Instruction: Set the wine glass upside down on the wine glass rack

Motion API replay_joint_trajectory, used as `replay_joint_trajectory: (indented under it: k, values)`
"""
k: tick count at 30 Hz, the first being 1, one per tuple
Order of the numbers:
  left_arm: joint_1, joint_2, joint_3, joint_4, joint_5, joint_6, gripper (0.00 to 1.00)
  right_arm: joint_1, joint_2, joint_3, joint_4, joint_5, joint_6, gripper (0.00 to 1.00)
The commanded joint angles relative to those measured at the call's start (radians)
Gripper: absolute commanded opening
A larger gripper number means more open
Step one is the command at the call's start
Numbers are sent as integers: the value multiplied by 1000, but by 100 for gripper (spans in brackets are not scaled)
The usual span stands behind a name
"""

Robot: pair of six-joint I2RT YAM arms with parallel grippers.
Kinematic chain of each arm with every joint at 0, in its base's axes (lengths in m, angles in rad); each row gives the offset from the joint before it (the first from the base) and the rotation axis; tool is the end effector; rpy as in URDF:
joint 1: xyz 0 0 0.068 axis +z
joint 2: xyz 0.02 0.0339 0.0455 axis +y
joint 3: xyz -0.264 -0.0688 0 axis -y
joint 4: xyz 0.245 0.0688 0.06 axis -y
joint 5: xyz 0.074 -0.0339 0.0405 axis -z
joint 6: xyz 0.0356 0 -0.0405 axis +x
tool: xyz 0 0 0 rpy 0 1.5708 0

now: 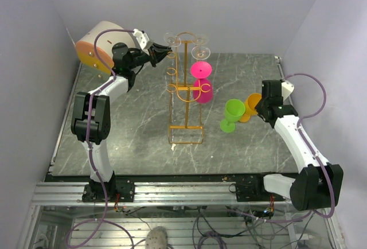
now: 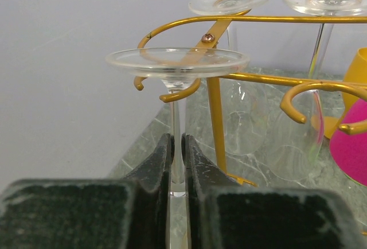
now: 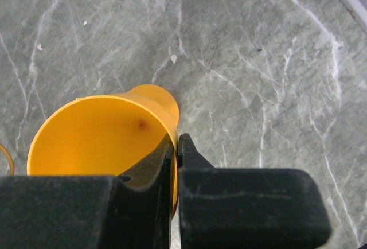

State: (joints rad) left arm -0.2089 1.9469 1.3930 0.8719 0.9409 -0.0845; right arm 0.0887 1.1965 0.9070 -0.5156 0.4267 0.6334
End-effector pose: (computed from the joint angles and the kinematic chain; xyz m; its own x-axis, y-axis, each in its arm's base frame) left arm 0.4314 -0.1209 0.3109 0.2311 -0.0998 -0.9678 0.8957 0.4101 0.1716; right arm 0.2495 0.0074 0.2701 -0.4574 0.5003 -0.7352 0.5903 0.7891 0.1697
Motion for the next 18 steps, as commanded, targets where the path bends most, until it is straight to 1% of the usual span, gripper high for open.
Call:
replay_joint_trajectory:
  k: [1,11,15,18]
  values:
    - [-18,0,-15,44,13,15,20,-7,-61,46,-16,47,-26,0]
    - [-18,-8,-34,32,4,32,37,-6,-108,150,-47,159,-95,0]
    - [-18,-23,-48,18,3,52,39,-7,-143,173,1,139,-142,0]
    - [-18,-44,-52,-40,-5,82,42,-6,-182,202,65,97,-200,0]
